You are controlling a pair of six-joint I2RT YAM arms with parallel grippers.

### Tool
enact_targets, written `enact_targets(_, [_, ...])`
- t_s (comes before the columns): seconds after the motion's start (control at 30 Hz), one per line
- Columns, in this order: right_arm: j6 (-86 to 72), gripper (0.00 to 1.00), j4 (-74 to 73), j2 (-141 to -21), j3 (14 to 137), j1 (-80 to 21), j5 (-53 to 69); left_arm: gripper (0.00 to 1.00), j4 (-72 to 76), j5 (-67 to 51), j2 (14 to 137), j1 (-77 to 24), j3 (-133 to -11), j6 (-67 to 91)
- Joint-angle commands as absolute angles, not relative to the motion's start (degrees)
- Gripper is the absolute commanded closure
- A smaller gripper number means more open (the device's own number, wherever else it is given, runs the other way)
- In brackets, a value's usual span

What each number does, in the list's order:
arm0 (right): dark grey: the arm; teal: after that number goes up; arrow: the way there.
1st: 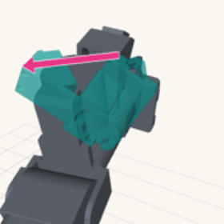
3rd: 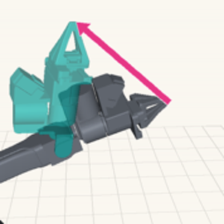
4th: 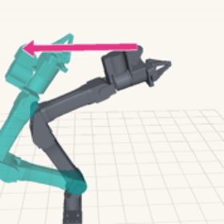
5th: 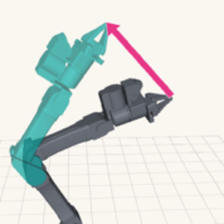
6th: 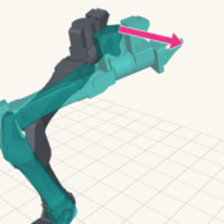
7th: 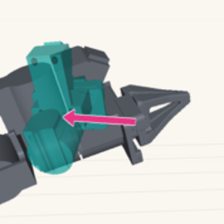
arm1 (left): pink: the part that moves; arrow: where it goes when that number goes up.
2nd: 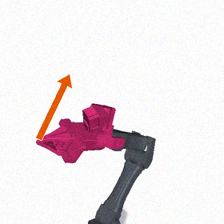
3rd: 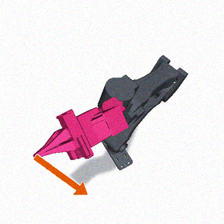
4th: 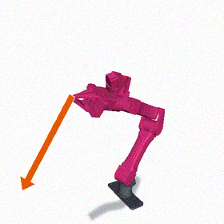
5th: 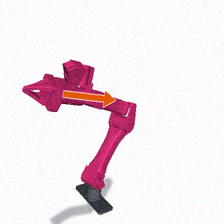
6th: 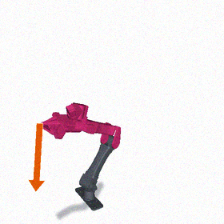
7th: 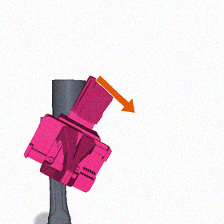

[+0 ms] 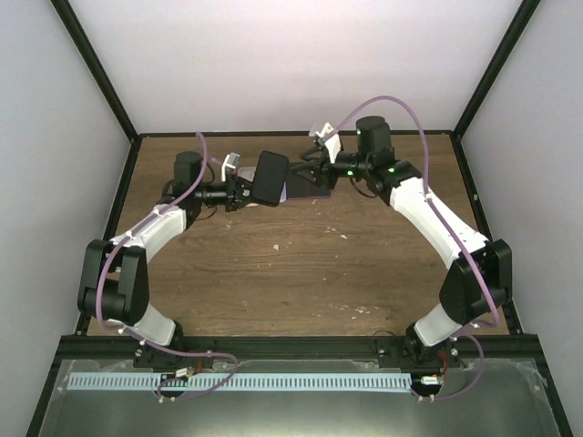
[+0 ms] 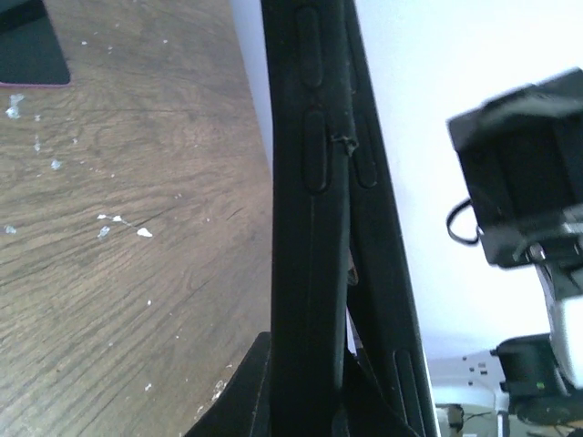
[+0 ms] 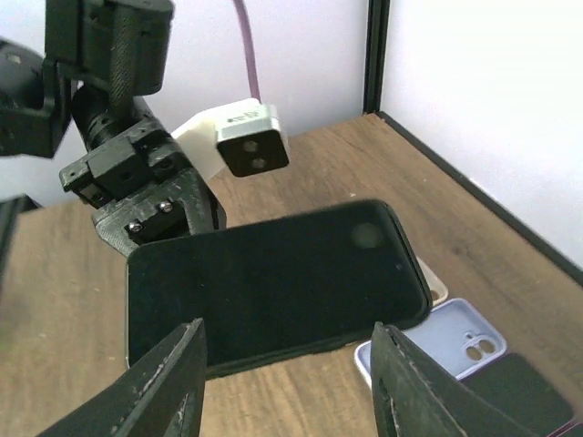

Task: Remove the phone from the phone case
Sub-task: Remove the phone case from the phone.

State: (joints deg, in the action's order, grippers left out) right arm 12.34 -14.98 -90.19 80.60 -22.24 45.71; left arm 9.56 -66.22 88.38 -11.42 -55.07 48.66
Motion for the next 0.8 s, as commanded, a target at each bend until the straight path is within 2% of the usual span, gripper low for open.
enact_targets(0.0, [21.10, 0.53, -12.80, -88.54, 79.10, -26.23, 33.65, 1.00, 4.08, -64.12, 89.73, -10.97, -59.42, 50.81])
enact_targets(0.33, [32.91, 0.53, -10.36, -88.70, 76.58, -35.91, 23.62, 1.00, -4.48, -59.11, 93.24, -10.65, -63.72, 55.45])
enact_targets(0.77, [37.36, 0.56, -9.09, -92.36, 76.20, -39.26, 19.42, 1.00, -4.16, -57.75, 94.24, -10.43, -64.23, 61.11])
